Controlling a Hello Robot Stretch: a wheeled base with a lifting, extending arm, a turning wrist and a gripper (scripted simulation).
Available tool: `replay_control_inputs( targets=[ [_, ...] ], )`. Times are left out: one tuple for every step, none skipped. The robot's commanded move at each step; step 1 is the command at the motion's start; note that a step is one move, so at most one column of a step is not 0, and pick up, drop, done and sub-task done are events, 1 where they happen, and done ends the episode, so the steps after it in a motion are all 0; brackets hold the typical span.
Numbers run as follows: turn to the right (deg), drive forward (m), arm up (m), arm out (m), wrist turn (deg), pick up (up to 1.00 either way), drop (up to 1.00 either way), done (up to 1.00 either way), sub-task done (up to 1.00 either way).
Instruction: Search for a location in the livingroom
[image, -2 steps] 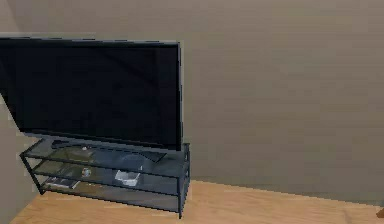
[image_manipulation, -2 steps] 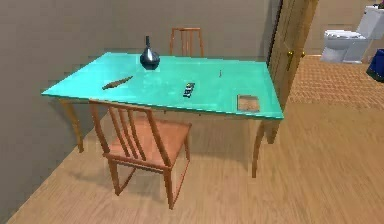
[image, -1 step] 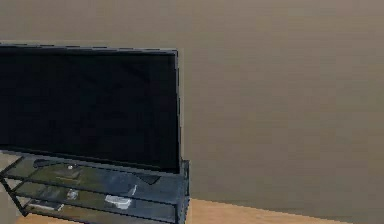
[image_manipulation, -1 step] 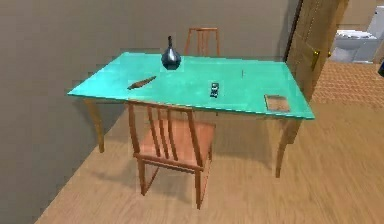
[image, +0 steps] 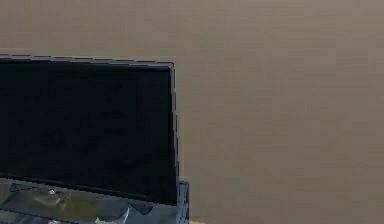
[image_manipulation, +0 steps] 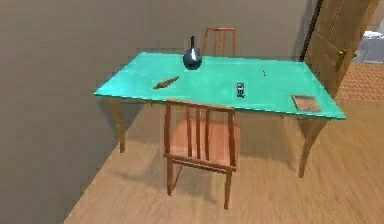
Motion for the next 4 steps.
replay_control_inputs(
  targets=[
    [45.0,0.00,0.00,0.00,0.0,0.00,0.00,0.00,0.00],
    [12.0,0.00,0.00,0.00,0.0,0.00,0.00,0.00,0.00],
    [0.0,0.40,0.00,0.00,0.0,0.00,0.00,0.00,0.00],
    [33.0,0.00,0.00,0.00,0.0,0.00,0.00,0.00,0.00]
  ],
)
